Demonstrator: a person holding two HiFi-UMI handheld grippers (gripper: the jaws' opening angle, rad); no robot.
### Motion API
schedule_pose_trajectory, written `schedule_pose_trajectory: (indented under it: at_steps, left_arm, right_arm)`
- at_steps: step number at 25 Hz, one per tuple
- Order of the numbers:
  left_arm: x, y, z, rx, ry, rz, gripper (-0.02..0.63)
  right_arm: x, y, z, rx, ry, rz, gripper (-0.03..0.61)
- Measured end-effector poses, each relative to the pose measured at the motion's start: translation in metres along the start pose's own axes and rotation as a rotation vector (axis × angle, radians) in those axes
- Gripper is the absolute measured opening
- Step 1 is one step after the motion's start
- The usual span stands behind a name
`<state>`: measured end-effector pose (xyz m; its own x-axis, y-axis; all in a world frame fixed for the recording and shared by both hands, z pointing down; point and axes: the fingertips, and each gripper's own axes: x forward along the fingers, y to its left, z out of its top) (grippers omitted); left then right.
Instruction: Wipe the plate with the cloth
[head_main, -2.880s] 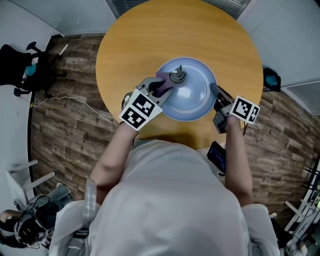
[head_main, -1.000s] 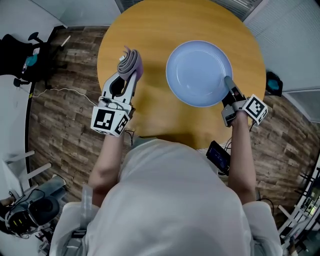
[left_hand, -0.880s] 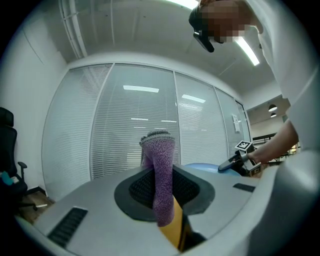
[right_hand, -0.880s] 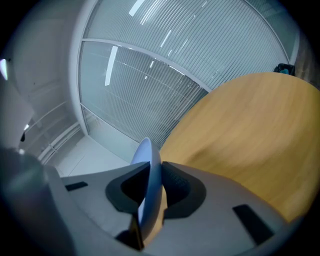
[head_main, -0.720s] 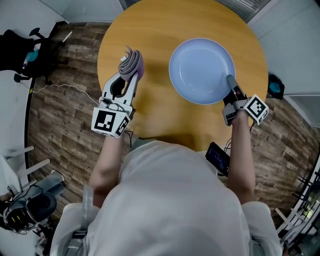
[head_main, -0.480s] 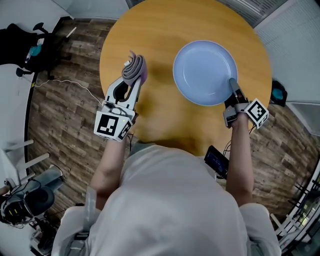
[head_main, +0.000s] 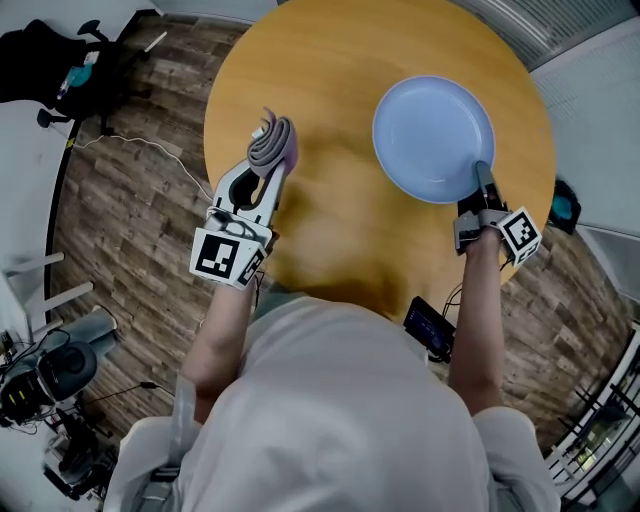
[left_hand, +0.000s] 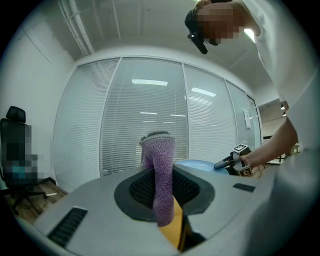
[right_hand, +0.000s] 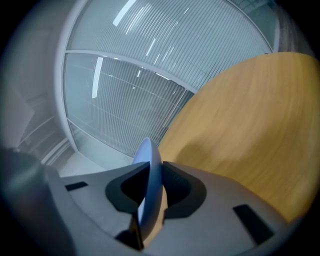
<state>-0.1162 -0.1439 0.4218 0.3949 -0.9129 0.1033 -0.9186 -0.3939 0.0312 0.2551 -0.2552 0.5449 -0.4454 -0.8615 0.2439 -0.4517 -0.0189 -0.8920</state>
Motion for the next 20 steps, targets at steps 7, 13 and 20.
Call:
schedule_pose_trajectory:
  at_steps: [7,13,20]
  left_arm:
    - [-0.006,0.0,-0.008,0.007,0.025,0.007,0.069]
    - [-0.009,-0.002,-0.015,0.012,0.044,0.022,0.069]
    - [-0.002,0.001,-0.016,0.028,0.066,0.019,0.069]
  right_arm:
    - [0.009,-0.022,0.02,0.082,-0.104,-0.045,0.071]
    - [0.021,-0.046,0.022,0.107,-0.128,-0.074,0.071]
    - [0.039,-0.081,0.024,0.203,-0.209,-0.146,0.071]
